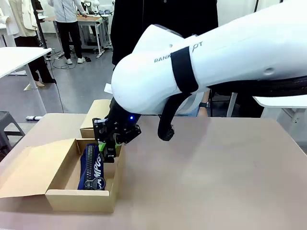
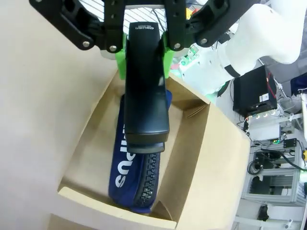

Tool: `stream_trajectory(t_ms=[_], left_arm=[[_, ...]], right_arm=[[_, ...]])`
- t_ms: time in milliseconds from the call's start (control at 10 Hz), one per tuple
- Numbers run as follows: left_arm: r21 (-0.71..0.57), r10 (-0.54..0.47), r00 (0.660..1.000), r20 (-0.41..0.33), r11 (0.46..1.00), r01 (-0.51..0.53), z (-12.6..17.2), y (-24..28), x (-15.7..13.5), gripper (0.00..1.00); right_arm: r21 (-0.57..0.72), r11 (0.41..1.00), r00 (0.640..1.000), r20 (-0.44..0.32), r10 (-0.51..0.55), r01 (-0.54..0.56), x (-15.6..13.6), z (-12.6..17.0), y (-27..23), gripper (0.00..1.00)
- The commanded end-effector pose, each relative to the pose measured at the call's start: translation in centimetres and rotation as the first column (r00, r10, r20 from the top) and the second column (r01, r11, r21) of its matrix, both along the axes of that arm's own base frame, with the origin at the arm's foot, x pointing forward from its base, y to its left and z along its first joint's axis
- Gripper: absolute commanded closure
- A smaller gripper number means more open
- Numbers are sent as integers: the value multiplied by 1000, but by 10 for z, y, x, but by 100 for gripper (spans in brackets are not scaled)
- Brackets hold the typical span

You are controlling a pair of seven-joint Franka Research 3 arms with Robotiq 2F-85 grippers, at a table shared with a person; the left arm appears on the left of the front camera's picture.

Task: Place items inside the box.
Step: Pick up a Pencil pouch or Stapler and place it inside the Mailer Box closest to the robot.

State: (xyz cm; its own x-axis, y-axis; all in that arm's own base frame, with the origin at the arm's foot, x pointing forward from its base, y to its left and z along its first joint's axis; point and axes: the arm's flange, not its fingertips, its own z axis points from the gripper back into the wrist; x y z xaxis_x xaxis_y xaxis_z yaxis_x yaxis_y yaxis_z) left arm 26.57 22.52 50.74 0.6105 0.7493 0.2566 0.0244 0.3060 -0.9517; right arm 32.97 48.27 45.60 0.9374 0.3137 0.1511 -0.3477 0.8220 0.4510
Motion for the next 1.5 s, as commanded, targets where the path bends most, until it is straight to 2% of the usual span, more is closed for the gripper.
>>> stream_trajectory(t_ms=[0,100,200,600,900,1000,1200,1400], left_arm=[[-4,0,999,36,1000,0,-3,-2,-1,0],[-4,0,999,36,1000,0,-3,-2,-1,0],[-4,0,999,36,1000,0,-3,-2,-1,0],[-4,0,999,36,1000,0,-3,-2,-1,0],[-4,0,999,36,1000,0,-3,-2,-1,0],[-4,0,999,36,1000,0,-3,-2,-1,0],[-4,0,999,36,1000,0,-3,-2,-1,0],[-4,0,999,36,1000,0,-3,-2,-1,0]], right_arm=[[-8,1000,1000,2,-2,2,1,-7,4,68],[-77,991,993,53,-106,110,3,-10,21,68],[-85,983,984,89,-154,162,9,-16,37,68],[-175,960,976,55,-212,219,21,-50,66,68],[-193,962,981,60,-184,192,20,-51,65,68],[-185,963,980,59,-188,196,19,-52,64,21],[-177,964,980,64,-188,197,17,-52,59,0],[-162,969,982,58,-178,185,15,-55,58,0]])
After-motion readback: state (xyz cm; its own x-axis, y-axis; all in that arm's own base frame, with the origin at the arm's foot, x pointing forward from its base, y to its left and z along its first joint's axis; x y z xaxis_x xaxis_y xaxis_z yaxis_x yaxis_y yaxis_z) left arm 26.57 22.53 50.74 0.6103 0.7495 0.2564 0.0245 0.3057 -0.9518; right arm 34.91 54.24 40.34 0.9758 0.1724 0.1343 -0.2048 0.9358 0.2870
